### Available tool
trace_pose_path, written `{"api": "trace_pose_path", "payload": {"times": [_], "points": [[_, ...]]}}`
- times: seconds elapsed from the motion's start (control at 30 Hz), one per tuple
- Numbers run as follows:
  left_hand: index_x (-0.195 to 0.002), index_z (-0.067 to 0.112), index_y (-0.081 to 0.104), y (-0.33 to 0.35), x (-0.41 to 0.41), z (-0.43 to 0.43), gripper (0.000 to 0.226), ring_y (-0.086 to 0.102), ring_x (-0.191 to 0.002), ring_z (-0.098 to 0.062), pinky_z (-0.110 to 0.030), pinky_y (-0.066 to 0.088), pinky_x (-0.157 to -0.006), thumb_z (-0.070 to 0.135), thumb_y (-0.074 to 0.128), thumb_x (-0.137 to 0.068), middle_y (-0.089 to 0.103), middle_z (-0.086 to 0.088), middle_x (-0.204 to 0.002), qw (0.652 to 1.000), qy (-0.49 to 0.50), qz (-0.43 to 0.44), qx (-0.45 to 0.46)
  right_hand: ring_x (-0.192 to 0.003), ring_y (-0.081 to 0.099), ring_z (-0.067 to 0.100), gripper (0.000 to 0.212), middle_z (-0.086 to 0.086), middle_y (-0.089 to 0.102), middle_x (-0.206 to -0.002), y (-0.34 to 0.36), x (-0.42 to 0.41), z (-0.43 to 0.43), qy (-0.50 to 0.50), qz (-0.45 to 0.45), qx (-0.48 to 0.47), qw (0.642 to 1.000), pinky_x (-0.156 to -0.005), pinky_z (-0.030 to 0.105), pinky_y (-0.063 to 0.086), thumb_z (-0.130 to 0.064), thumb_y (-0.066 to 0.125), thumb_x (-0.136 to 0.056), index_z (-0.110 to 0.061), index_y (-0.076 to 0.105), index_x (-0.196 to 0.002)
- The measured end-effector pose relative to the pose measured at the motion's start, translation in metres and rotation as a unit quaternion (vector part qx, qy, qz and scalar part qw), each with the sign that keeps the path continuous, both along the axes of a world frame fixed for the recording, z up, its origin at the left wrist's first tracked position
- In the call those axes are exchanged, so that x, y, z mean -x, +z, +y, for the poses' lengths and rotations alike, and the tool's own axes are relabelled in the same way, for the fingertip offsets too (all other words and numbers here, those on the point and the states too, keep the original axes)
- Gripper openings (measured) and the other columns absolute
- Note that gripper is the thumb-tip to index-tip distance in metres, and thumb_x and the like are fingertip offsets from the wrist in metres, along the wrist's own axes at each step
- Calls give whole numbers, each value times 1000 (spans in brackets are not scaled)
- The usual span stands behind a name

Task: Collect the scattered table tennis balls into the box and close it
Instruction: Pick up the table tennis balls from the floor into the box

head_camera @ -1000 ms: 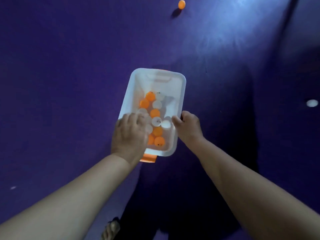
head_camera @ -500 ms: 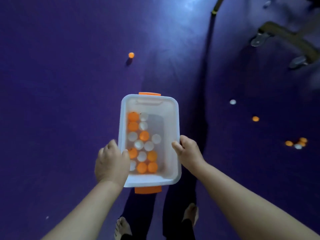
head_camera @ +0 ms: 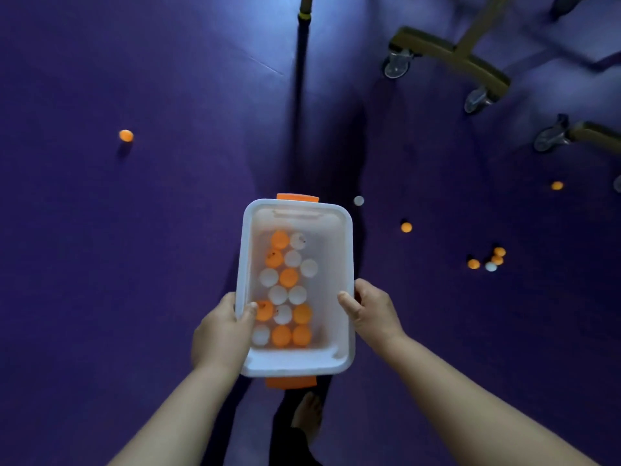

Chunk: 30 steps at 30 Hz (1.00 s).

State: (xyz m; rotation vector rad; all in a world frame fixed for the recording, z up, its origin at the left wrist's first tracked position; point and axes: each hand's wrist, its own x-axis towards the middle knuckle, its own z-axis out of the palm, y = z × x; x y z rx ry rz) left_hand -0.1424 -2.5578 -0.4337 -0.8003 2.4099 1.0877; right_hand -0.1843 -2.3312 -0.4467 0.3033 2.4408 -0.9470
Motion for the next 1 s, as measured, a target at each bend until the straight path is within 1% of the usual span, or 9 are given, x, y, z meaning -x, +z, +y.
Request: {"api": "trace_pose_path", "payload": {"times": [0.1,0.3,0.43,0.5,0.6,0.7,0.8,0.9,1.0], "points": [[-92,24,57,-10,42,48,16,59,-78,-25,-33,45,-64,38,49,-91,63,2,-80,1000,2,-5,-16,-59,46,15,35,1,53,-66,-8,43,51,27,-5,-37,999,-54,32,36,-37,57,-90,-12,44,-70],[-89,24,55,-38,107,99,12,55,-71,-22,-31,37,-56,33,47,-91,59,6,-74,999,24,-23,-16,-58,48,13,36,2,56,-65,-32,108,108,0,-28,-19,999,-56,36,40,-43,52,-92,-16,48,-69],[-103,20,58,-70,150,110,20,60,-85,-36,-34,40,-64,31,48,-91,67,-12,-93,998,39,-47,16,-57,49,19,35,6,54,-61,-67,151,138,-79,-24,-10,997,-57,40,43,-31,50,-95,-13,45,-66],[-109,16,57,-91,177,116,24,61,-90,-38,-36,42,-68,29,50,-90,67,-18,-99,996,49,-65,25,-61,49,16,27,2,55,-65,-93,175,156,-112,-46,-18,992,-60,35,42,-24,51,-95,-14,49,-71],[-112,11,57,-126,213,128,27,61,-92,-37,-37,43,-70,28,52,-91,66,-20,-103,995,74,-72,17,-74,53,20,6,3,58,-83,-140,211,188,-135,-66,-51,987,-71,38,47,-12,53,-92,-17,52,-88],[-106,10,54,-165,239,141,25,59,-91,-35,-38,43,-71,31,49,-93,63,-19,-101,993,88,-82,-2,-80,54,21,15,6,57,-90,-187,242,218,-139,-62,-82,985,-70,33,44,-4,53,-89,-18,51,-93],[-102,11,53,-198,260,152,23,58,-88,-33,-36,40,-69,32,49,-94,62,-16,-98,994,74,-75,12,-74,53,22,15,6,56,-85,-228,270,241,-121,-89,-100,984,-65,31,40,-4,50,-90,-19,51,-92],[-109,15,54,-227,278,160,24,58,-89,-31,-40,46,-76,33,48,-94,61,-12,-98,995,85,-60,10,-73,51,23,17,6,55,-83,-274,291,264,-97,-99,-123,983,-65,35,41,-5,50,-89,-21,54,-92],[-118,16,51,-260,294,166,31,57,-89,-30,-43,48,-80,36,44,-95,59,-7,-99,994,93,-50,7,-76,54,29,16,13,58,-85,-324,308,282,-72,-93,-155,981,-68,39,45,-5,52,-88,-11,61,-101]]}}
